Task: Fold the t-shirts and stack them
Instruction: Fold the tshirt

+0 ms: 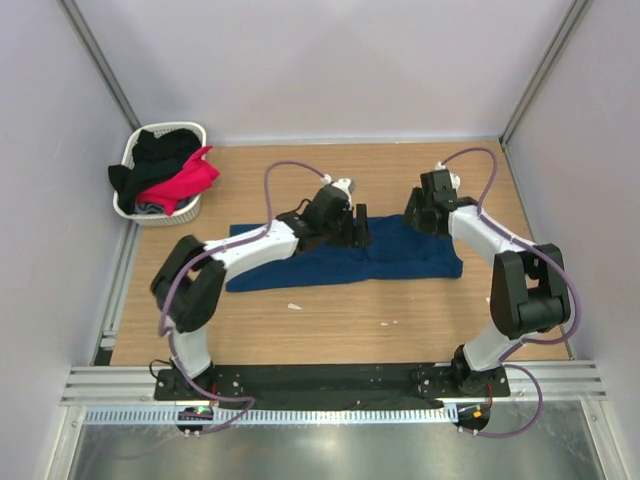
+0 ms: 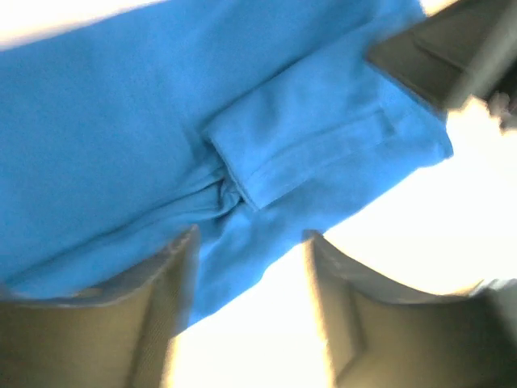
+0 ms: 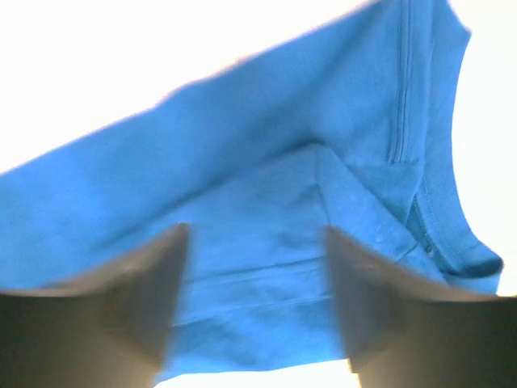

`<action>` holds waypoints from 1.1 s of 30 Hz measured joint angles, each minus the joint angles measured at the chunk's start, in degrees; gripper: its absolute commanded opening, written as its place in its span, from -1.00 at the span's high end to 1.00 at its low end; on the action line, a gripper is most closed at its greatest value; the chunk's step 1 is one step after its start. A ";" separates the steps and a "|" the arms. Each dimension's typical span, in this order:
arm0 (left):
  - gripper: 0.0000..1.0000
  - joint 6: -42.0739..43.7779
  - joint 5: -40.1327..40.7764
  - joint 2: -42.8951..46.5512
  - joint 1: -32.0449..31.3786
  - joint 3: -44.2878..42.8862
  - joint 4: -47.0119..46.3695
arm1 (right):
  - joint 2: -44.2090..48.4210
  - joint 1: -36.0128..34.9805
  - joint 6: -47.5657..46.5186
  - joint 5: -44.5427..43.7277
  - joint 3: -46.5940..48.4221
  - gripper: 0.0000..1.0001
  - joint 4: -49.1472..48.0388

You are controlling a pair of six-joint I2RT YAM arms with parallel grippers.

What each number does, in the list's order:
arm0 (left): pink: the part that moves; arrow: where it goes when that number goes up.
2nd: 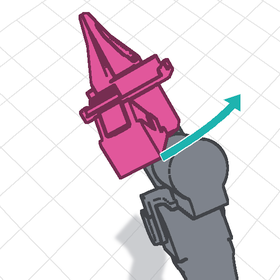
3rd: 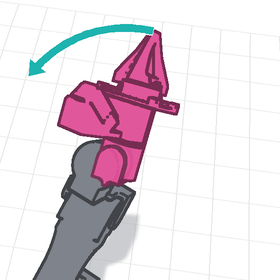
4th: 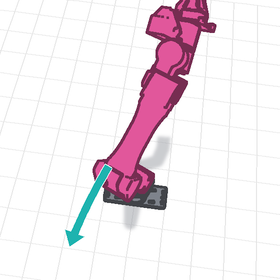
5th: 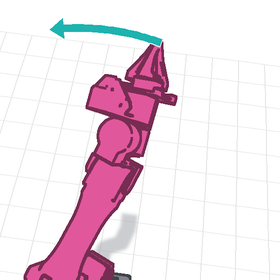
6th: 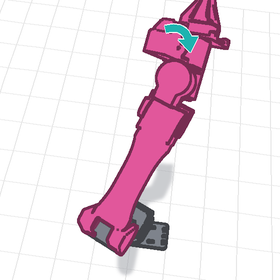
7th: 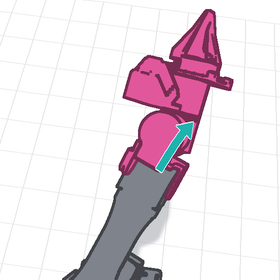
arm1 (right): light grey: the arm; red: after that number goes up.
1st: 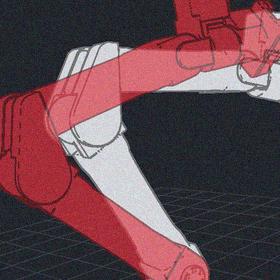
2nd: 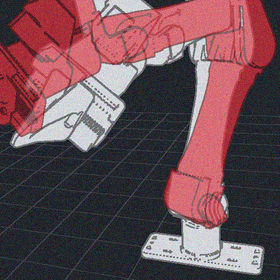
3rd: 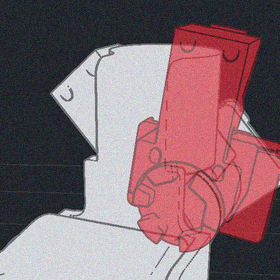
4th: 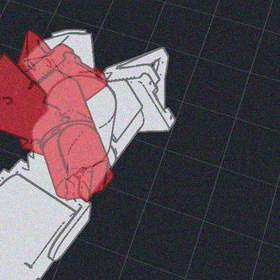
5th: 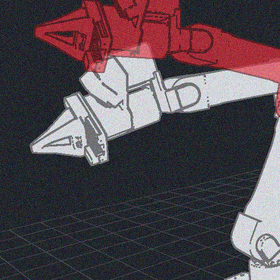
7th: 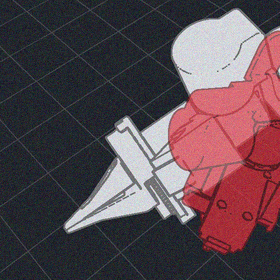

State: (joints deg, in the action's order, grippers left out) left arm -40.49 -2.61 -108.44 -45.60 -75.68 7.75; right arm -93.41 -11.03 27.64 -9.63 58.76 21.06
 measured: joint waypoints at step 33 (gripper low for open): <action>-0.62 15.41 6.60 9.40 15.21 18.64 7.65 | -17.94 -2.21 16.39 -9.27 16.35 -0.99 10.86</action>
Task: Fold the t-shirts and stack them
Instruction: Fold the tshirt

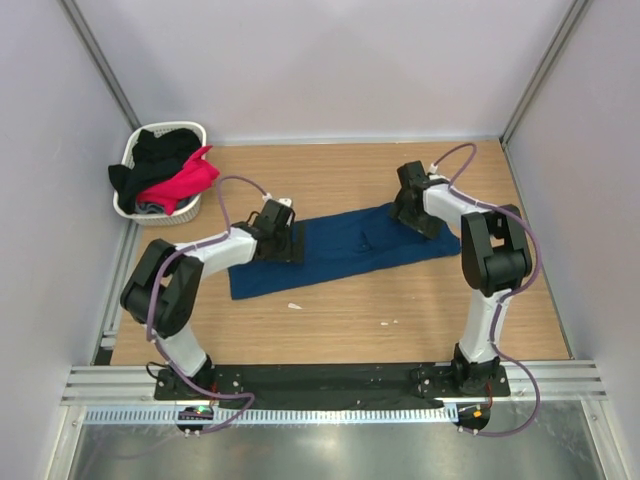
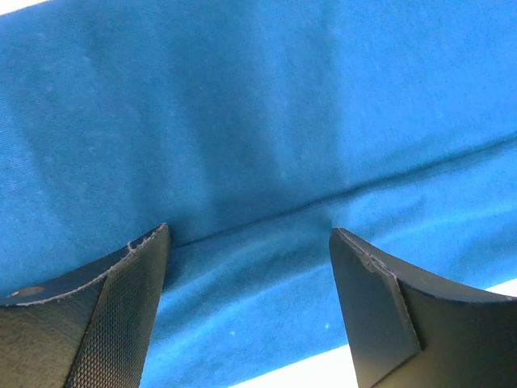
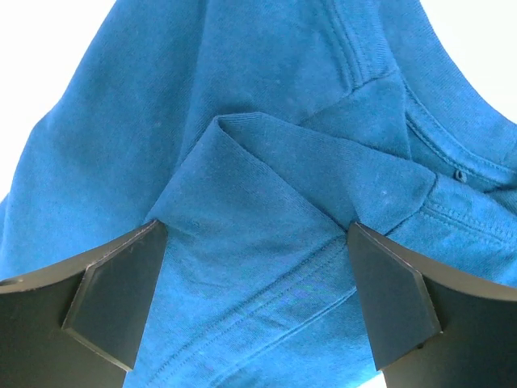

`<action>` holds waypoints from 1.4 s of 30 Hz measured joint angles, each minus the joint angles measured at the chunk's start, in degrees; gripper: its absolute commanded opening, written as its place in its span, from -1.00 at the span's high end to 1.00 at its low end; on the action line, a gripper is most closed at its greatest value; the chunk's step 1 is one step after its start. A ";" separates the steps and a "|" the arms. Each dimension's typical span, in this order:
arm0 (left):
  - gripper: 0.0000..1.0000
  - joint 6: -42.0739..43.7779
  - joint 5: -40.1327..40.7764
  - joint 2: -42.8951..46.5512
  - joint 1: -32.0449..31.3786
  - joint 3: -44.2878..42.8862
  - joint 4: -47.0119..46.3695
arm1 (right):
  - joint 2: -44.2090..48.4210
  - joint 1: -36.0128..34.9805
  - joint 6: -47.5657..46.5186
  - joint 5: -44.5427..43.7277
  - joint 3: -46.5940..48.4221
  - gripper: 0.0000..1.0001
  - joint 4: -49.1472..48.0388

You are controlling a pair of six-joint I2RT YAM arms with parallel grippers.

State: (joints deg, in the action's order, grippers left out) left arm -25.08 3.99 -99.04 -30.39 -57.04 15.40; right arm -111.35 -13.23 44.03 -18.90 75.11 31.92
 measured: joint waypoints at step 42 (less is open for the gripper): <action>-0.62 -38.84 7.54 -1.66 -38.27 -2.69 2.01 | -36.57 -11.65 -18.78 12.37 54.84 -0.90 -7.87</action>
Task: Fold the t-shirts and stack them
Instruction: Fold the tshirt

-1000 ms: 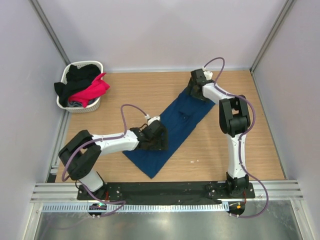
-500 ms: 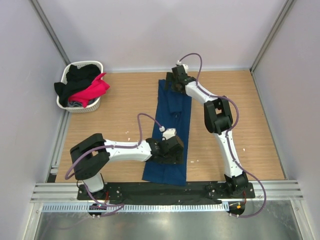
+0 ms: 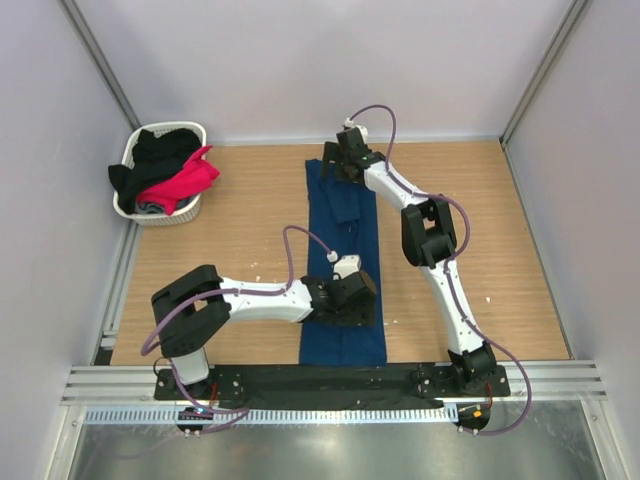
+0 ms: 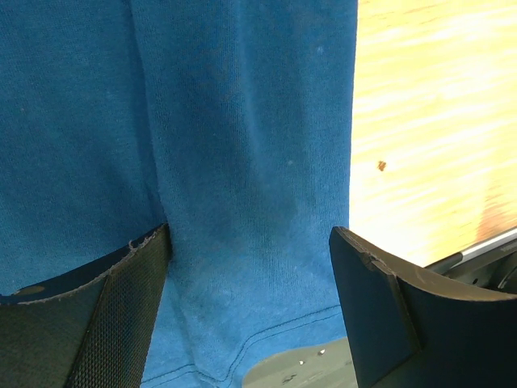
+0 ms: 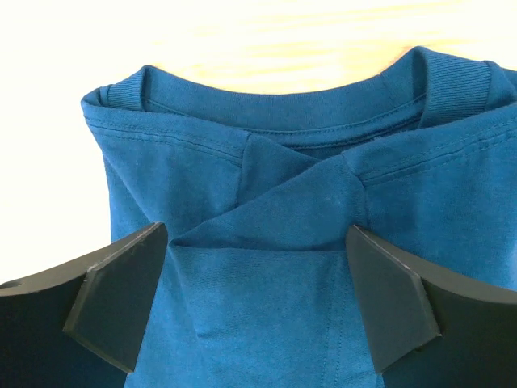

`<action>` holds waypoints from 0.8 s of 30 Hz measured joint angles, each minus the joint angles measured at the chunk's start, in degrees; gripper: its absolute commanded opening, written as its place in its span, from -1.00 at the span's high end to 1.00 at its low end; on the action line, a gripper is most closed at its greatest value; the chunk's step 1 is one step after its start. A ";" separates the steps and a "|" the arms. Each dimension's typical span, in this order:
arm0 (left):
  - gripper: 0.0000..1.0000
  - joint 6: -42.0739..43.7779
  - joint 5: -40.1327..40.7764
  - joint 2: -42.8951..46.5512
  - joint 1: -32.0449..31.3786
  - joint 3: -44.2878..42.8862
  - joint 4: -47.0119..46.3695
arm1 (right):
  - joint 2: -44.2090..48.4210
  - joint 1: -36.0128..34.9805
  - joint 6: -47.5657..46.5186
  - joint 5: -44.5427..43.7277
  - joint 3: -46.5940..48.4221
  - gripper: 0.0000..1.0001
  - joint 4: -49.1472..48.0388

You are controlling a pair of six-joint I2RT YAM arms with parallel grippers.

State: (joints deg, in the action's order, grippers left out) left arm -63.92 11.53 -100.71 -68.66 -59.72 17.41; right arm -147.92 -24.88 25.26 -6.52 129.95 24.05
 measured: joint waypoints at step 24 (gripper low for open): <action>-0.63 0.22 -1.95 -1.53 9.07 -2.21 -0.57 | -5.35 -0.11 -0.13 2.05 9.33 -0.99 0.09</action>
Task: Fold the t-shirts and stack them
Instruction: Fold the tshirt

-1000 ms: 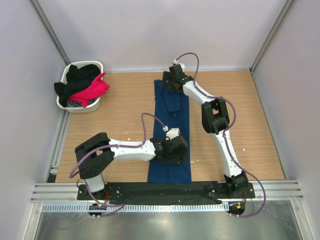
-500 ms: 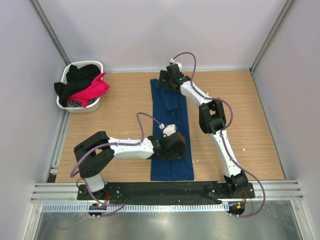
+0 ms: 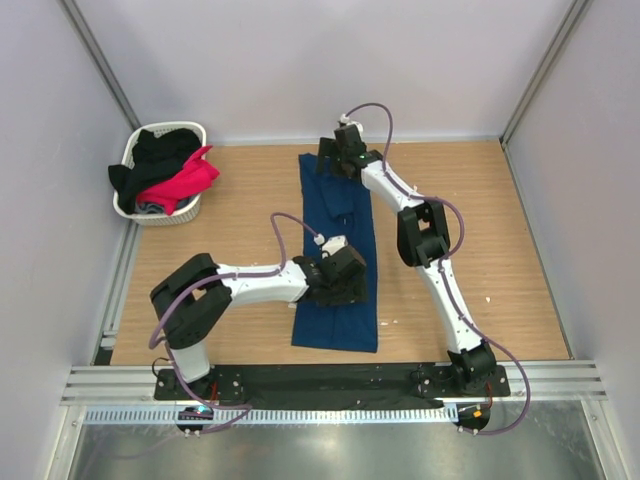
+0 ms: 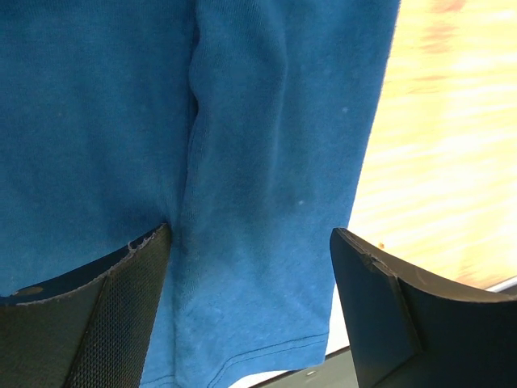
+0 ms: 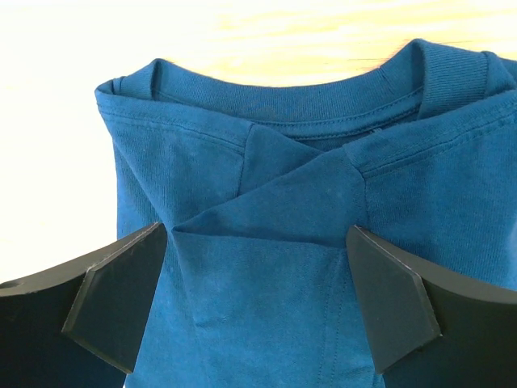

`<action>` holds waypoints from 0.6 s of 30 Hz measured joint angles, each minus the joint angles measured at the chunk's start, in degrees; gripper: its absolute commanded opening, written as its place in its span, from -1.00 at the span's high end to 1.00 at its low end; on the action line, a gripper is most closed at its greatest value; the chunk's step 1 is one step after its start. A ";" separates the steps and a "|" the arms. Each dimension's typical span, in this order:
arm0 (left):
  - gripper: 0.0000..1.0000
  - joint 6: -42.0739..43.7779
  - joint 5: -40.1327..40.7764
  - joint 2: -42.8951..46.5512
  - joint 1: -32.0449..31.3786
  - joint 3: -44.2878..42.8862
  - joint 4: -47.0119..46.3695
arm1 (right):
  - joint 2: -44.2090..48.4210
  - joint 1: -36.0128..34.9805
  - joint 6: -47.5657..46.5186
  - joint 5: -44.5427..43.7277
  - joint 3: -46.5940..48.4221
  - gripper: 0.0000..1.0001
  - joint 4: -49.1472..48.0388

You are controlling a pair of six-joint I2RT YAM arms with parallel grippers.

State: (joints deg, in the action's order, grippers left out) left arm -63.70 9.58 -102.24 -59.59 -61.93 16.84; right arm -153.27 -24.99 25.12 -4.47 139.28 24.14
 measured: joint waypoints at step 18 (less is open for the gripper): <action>-0.86 0.66 6.91 38.53 -0.02 11.02 11.67 | 43.41 0.46 1.27 0.48 -22.38 -0.99 6.45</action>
State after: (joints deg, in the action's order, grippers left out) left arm -63.05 16.49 -63.70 -59.61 -50.92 28.51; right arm -109.86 -24.53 26.39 -3.99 116.90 30.59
